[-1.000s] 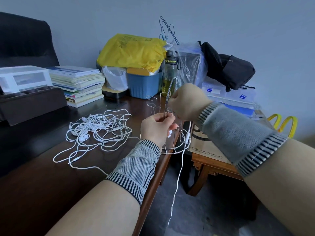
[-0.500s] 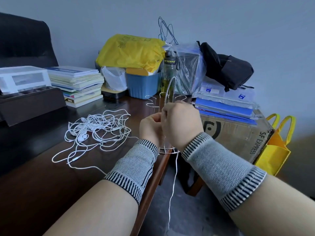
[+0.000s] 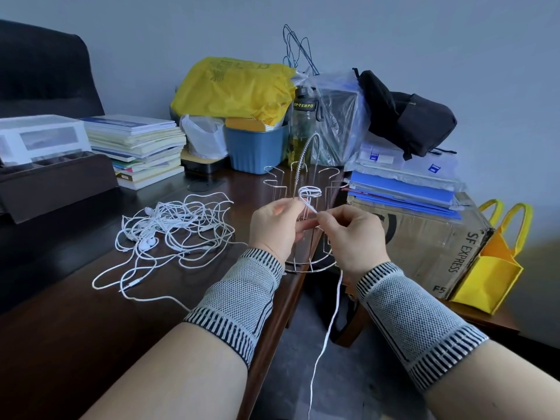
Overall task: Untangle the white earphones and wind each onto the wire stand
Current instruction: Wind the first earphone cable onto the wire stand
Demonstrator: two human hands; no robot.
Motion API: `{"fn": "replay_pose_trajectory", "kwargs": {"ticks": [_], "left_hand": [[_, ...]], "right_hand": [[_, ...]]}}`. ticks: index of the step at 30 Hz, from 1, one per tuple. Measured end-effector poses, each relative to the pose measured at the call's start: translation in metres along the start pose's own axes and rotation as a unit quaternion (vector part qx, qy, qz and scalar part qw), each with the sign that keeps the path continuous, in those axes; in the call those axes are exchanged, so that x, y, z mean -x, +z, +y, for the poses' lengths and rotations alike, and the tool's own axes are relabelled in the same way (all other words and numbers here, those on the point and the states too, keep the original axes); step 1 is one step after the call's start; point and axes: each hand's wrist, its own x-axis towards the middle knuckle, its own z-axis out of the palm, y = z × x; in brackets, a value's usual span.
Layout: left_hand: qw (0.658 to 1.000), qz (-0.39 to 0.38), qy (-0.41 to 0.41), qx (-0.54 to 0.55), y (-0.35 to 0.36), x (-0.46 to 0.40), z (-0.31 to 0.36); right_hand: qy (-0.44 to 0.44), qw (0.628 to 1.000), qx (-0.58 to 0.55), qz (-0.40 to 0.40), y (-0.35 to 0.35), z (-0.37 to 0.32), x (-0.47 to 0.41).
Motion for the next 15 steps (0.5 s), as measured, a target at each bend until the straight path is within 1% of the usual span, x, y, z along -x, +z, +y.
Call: {"fn": "replay_pose_trajectory", "kwargs": {"ticks": [3,5,8,11,13,15], "left_hand": [[1.0,-0.004,0.001,0.012,0.002,0.004,0.003],[1.0,-0.001,0.001,0.017,0.002,0.005,0.004],[1.0,0.009,-0.011,0.026,0.002,0.002,0.003],[1.0,0.012,-0.012,0.026,0.002,0.0,0.001],[1.0,0.014,-0.011,0.022,0.002,0.0,0.001],[1.0,0.012,-0.01,0.016,0.002,0.0,0.001]], "right_hand": [[-0.007,1.0,0.016,0.009,-0.001,0.003,-0.005],[-0.027,0.999,0.018,0.021,-0.001,0.003,-0.008],[-0.106,0.992,0.063,0.034,-0.005,0.0,-0.007],[-0.203,0.971,0.117,0.046,-0.007,-0.001,-0.007],[-0.237,0.96,0.134,0.061,-0.008,0.0,-0.01],[-0.251,0.954,0.148,0.066,-0.009,0.001,-0.016]]}}
